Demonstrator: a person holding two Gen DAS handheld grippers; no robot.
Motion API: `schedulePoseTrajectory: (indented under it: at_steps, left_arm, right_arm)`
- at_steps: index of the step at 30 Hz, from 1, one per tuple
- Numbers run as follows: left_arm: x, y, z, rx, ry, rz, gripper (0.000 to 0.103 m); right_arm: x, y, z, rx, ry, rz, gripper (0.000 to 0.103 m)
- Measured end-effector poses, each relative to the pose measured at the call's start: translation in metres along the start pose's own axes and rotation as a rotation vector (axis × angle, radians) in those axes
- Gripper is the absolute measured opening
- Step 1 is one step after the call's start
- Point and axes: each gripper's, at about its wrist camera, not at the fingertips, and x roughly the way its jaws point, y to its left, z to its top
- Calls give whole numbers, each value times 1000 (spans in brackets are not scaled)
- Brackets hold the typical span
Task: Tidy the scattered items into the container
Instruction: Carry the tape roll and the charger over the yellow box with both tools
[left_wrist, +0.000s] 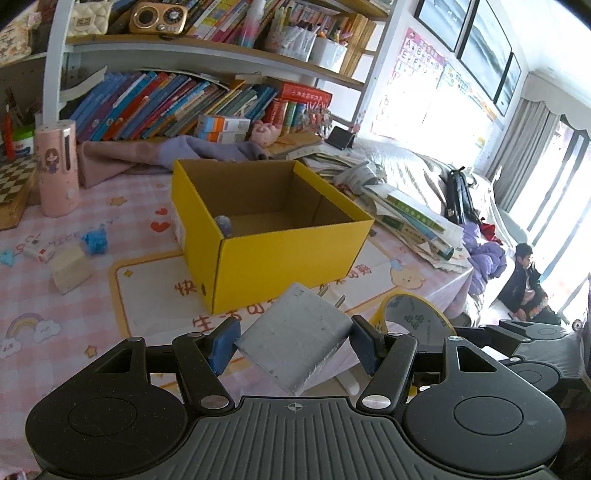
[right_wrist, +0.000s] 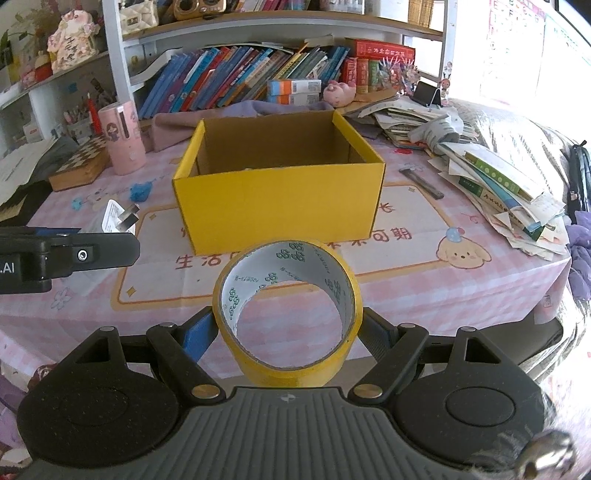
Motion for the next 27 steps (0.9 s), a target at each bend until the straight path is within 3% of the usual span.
schedulePoseTrajectory:
  at_steps: [11, 27]
  left_arm:
    - [25, -6, 31, 28, -21, 13, 65]
    - [74, 4, 104, 52, -103, 146, 65]
  right_arm:
    - [20, -20, 35, -33, -74, -10, 80]
    - [77, -53, 138, -144, -205, 50, 80]
